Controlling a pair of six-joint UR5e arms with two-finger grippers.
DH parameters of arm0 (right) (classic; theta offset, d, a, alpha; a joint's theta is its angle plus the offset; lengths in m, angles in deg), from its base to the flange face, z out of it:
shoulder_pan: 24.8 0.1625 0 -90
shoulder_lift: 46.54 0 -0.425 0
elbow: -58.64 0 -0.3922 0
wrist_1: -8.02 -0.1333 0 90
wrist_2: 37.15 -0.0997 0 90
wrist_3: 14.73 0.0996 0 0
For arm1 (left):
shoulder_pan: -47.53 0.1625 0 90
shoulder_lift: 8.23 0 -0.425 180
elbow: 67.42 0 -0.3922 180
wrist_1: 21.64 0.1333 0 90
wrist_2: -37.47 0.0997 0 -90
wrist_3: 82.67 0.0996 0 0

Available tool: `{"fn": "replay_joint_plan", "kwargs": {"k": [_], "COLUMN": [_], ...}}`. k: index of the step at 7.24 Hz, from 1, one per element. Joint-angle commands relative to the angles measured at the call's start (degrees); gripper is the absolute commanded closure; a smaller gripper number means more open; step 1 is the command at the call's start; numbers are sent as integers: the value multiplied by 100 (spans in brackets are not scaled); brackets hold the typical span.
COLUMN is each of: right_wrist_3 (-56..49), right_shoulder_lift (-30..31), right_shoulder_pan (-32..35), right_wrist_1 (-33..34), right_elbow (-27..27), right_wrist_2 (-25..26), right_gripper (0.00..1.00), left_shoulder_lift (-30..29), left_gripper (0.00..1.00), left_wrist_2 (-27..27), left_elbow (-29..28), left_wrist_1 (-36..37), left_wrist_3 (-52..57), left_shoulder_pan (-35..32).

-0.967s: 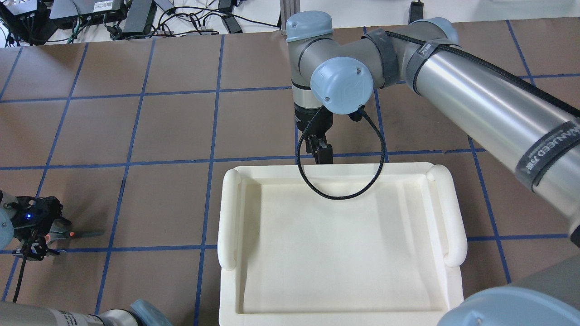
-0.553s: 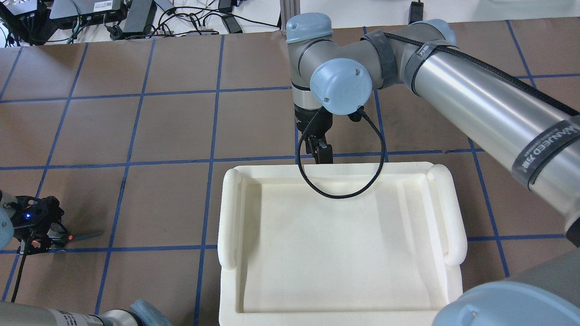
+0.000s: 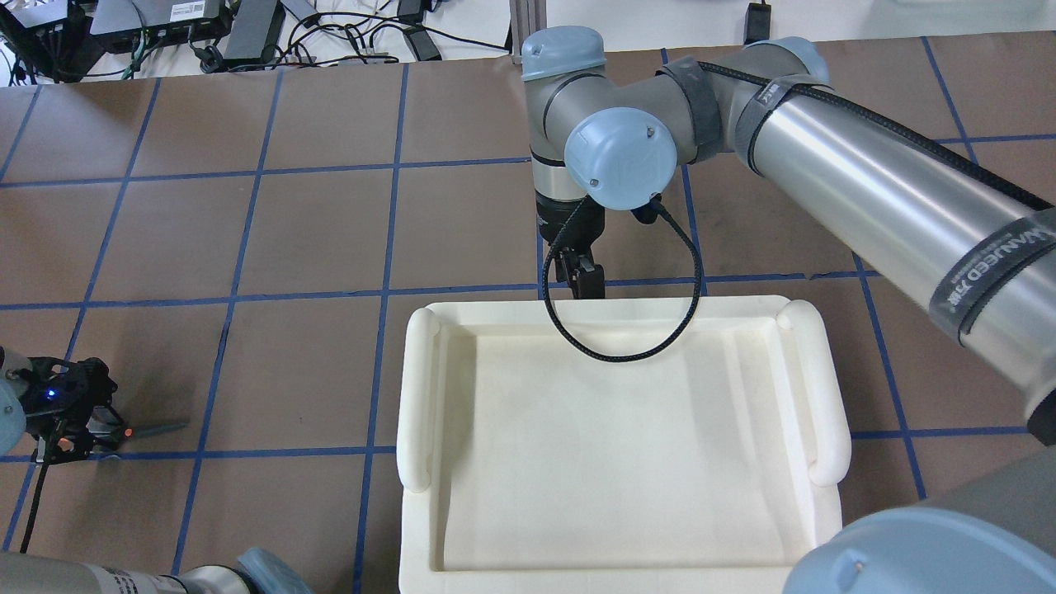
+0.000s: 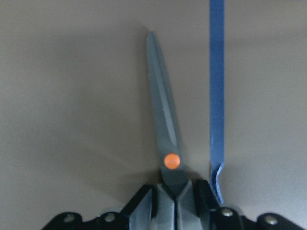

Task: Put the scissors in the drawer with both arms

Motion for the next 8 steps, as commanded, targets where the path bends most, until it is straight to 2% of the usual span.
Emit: {"fn": "replay_joint_plan", "kwargs": {"k": [1,4,6,8], "right_wrist_3": [-4,-152,-215,-328], "right_shoulder_lift": [3,-14,-50,-41], "right_shoulder_pan": [0,0,0,-9], "right_wrist_1": [-67,46,343,521], "right_elbow": [-4,-56,-57,22], "right_wrist_2": [-59,-42,37,99], "right_gripper": [0,0,0,0], "left_shoulder_lift": [156,446,613,676], "left_gripper": [100,100,100,100], "left_wrist_2": [22,-75,-390,-409], "left_elbow": [-562,-1966,-2986,-3656], "left_wrist_1": [-331,-2298,-3431,-3726], "left_wrist_3": [-158,-1090,-1991,-2965], "left_shoulder_pan": [-335,-1204,-1899,-2707]}}
